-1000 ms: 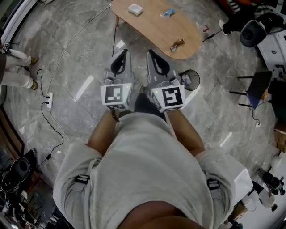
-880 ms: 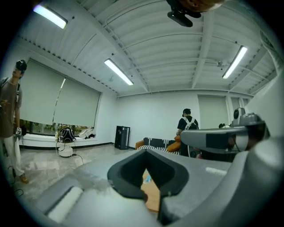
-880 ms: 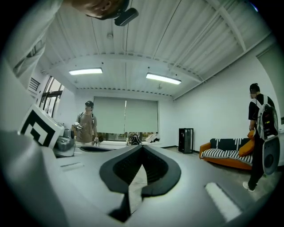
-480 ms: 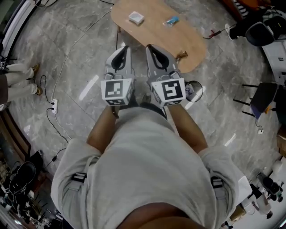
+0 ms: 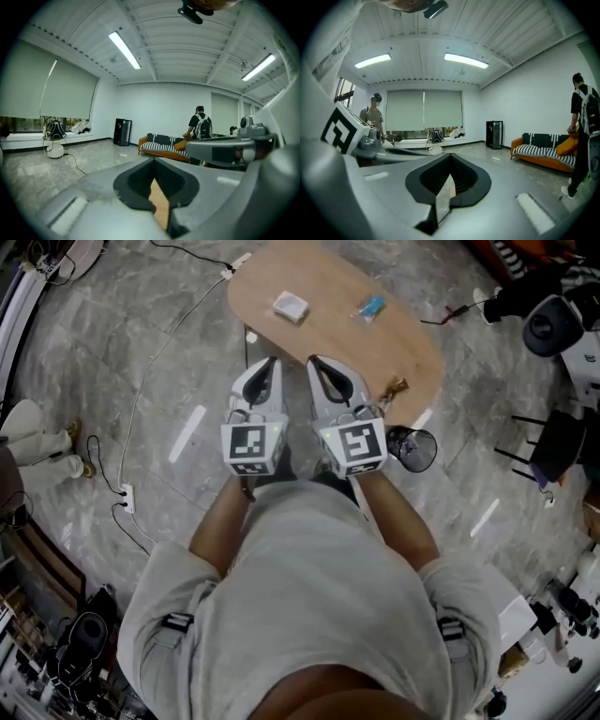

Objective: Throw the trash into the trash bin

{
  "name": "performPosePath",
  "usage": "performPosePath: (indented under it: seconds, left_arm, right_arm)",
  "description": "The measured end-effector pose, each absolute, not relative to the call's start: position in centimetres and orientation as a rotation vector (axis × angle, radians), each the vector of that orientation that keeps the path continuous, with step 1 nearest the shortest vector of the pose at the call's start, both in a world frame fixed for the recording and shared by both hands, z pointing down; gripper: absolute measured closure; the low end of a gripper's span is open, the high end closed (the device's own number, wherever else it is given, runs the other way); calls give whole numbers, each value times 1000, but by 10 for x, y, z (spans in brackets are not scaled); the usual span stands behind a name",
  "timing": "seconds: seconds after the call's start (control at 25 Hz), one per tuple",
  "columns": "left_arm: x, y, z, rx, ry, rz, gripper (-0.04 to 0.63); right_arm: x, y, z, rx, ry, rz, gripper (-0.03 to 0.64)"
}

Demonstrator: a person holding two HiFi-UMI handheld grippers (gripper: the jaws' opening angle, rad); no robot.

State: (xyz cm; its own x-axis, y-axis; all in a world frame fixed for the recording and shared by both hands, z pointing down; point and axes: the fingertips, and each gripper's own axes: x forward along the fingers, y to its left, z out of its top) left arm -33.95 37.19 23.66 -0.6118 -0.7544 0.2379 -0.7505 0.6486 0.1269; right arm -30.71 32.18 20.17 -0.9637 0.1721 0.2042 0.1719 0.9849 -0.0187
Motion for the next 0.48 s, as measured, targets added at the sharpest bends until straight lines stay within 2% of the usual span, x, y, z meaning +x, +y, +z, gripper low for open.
performPosePath:
  seconds: [0.28, 0.48]
  left_arm:
    - [-445, 383, 290, 1286, -2460, -23, 577]
    - [-485, 369, 338, 1300, -2396, 4, 577]
  right_arm:
    - [-400, 323, 265, -155, -2797, -23, 611]
    - [-441, 305, 312, -71, -2744, 18, 610]
